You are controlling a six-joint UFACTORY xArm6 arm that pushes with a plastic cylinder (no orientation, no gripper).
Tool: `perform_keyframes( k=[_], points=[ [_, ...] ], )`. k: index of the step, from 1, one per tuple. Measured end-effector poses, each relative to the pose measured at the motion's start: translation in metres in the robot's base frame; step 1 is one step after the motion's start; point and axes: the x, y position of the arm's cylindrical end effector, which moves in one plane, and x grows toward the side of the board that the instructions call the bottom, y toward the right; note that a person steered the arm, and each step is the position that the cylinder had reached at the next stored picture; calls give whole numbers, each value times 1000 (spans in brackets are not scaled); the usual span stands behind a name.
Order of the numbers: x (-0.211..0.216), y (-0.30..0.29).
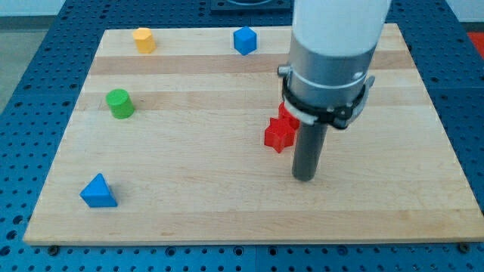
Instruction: Move the blue triangle to the yellow heart and red star
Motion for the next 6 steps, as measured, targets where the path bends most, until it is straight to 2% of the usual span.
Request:
perform_keyframes(
  k=[1,3,4,6],
  points=[
    [0,-37],
    [-32,-106],
    [-51,-105],
    [-52,-74]
  ],
)
